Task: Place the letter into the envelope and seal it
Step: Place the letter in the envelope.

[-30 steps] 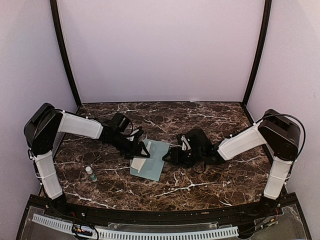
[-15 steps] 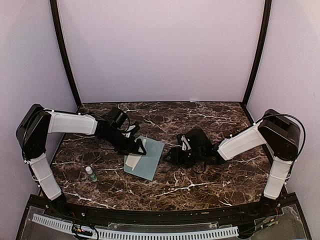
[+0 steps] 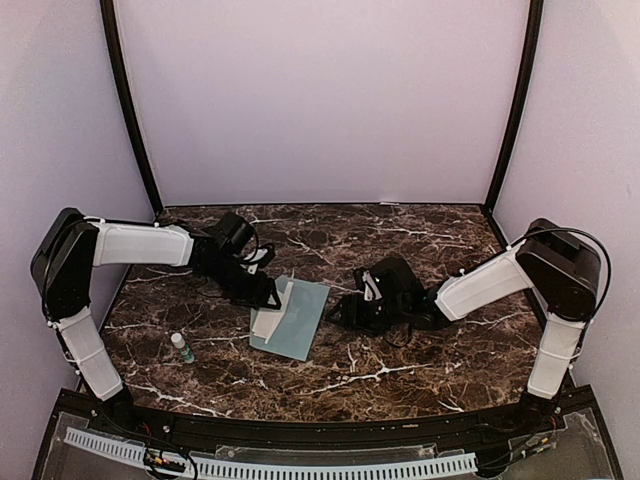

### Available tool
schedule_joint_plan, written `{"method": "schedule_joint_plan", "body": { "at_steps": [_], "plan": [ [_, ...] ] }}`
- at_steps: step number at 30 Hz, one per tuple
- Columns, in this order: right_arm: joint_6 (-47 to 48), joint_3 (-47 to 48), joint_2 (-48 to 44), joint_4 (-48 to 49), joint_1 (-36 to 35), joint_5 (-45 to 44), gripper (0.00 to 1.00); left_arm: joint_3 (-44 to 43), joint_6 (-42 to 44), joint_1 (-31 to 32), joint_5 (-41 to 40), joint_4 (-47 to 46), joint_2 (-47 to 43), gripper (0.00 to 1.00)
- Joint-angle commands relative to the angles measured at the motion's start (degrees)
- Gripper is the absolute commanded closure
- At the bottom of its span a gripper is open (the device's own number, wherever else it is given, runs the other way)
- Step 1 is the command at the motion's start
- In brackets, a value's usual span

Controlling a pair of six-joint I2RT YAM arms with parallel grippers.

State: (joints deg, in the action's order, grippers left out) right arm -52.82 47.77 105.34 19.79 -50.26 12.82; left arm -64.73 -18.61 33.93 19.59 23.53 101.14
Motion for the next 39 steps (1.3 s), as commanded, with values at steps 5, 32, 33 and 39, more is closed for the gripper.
{"method": "schedule_joint_plan", "body": {
  "at_steps": [5, 32, 33, 39],
  "plan": [
    [-0.14, 0.96, 1.04, 0.77, -0.69, 0.4, 0.41, 0.27, 1.29, -0.16, -2.17, -0.45, 0.39, 0.54],
    [-2.99, 5.49, 6.75, 3.28, -2.21, 0.91, 0.46, 0.0, 2.67, -0.37, 3.38, -3.61, 6.58, 0.93],
    [-3.07, 5.42, 6.8, 3.32, -2.19, 0.89, 0.47, 0.12, 2.6, -0.43, 4.32, -4.02, 6.8, 0.94],
    [-3.08, 5.32, 7.18, 3.8, -2.14, 1.16, 0.47, 0.85, 0.91, -0.24, 9.46, -6.85, 7.45, 0.96]
  ]
}}
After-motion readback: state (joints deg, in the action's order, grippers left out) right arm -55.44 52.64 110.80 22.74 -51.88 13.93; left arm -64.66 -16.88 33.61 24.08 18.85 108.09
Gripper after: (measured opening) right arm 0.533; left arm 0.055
